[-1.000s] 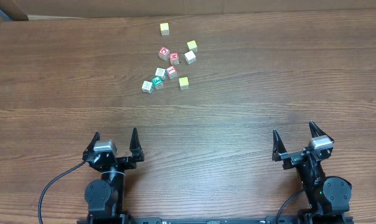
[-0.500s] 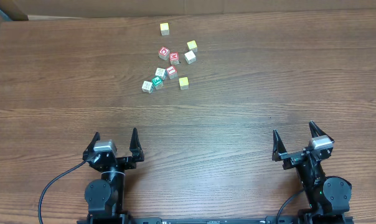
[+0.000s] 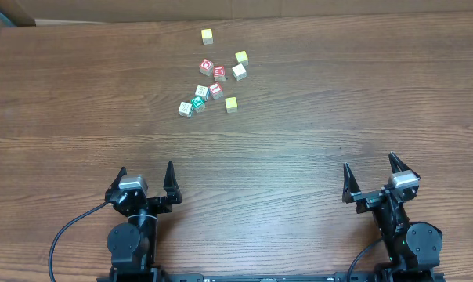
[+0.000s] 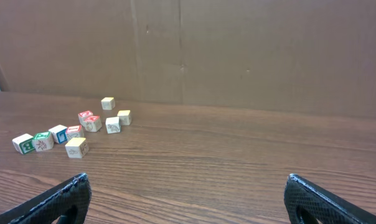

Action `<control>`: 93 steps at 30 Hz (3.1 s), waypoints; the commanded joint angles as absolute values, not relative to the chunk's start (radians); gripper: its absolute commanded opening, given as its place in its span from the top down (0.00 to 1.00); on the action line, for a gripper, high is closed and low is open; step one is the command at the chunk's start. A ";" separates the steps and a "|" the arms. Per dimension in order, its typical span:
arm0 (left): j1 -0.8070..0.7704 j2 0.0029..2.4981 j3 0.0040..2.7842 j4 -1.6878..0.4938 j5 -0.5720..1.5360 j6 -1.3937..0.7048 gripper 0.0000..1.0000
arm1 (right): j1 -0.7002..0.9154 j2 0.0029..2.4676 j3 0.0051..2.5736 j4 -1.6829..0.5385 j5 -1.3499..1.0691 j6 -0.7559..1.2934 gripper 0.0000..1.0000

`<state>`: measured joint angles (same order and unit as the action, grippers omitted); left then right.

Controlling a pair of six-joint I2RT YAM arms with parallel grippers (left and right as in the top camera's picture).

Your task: Flip 5 blocks

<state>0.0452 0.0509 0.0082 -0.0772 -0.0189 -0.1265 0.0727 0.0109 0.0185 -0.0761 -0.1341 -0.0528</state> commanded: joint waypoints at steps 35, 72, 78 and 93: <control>0.039 0.798 1.181 -0.883 0.084 -0.149 0.00 | 0.070 0.005 0.008 -0.072 -0.136 -0.057 0.00; 0.039 1.578 1.423 -1.034 0.040 -0.155 0.96 | 0.070 0.005 0.008 -0.073 -0.136 -0.057 0.00; 0.039 1.629 1.423 -0.950 0.040 -0.153 0.96 | 0.070 0.005 0.008 -0.072 -0.136 -0.057 0.00; 0.029 1.859 1.423 -0.744 0.140 0.112 0.27 | 0.070 0.005 0.008 -0.072 -0.136 -0.057 0.00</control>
